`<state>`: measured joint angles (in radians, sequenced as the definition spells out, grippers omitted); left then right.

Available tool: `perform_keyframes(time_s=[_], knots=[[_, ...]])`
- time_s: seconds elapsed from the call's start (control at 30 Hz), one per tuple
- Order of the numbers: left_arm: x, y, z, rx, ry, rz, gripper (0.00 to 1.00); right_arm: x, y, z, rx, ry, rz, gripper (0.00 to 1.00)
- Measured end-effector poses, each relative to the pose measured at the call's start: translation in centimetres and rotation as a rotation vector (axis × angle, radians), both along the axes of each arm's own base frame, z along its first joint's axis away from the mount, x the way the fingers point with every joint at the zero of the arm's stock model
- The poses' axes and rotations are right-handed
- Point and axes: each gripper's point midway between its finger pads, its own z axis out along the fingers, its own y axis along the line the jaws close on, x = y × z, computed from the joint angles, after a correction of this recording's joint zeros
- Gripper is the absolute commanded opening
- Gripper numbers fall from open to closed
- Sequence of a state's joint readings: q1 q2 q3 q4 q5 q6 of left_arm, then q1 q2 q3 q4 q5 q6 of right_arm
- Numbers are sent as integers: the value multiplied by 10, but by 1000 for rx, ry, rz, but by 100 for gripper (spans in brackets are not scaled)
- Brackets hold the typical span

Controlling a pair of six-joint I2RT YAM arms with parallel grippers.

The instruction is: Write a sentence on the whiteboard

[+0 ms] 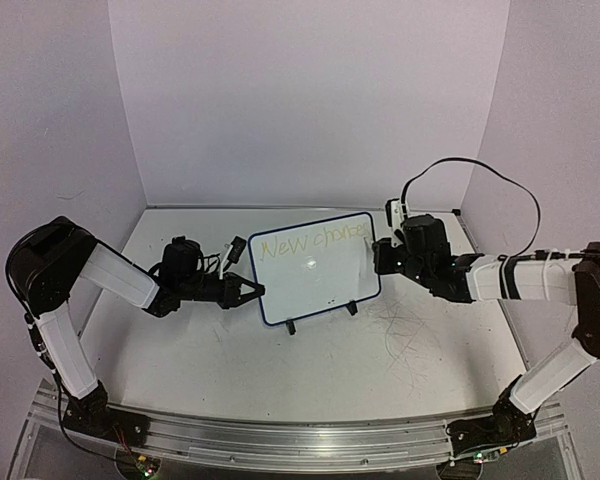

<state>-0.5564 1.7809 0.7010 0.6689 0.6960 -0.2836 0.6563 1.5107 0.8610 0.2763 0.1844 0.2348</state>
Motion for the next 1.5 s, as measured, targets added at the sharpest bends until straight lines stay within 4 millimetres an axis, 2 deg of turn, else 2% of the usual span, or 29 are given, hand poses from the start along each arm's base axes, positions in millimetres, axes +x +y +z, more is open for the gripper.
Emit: perform_keyframes(time_s=[0.1,0.27,0.33,0.4,0.53,0.73,0.93,1.03,1.23,1.5], knots=[[0,1,0,4,3,2,0,-14,-8,27,37,-45,15,0],[0,1,1,7,0,9,3,-43,-25,114,149,-228,49,0],[0,1,2,8,-2,13,8,-47,-26,125,157,-252,59,0],[1,2,3,12,-3,20,12,-48,-24,119,143,-230,74,0],[6,7,4,27,-6,59,23,-50,-18,91,94,-141,104,0],[9,11,2,37,-1,89,35,-52,-14,70,54,-72,123,0],[5,18,-1,42,30,118,48,-50,-8,69,33,-41,145,0],[5,21,7,28,38,139,65,-50,-4,75,38,-44,162,0],[9,20,27,-40,46,175,70,-51,11,69,27,-34,209,0],[-1,35,17,-79,106,248,72,-55,55,52,-35,-11,335,0]])
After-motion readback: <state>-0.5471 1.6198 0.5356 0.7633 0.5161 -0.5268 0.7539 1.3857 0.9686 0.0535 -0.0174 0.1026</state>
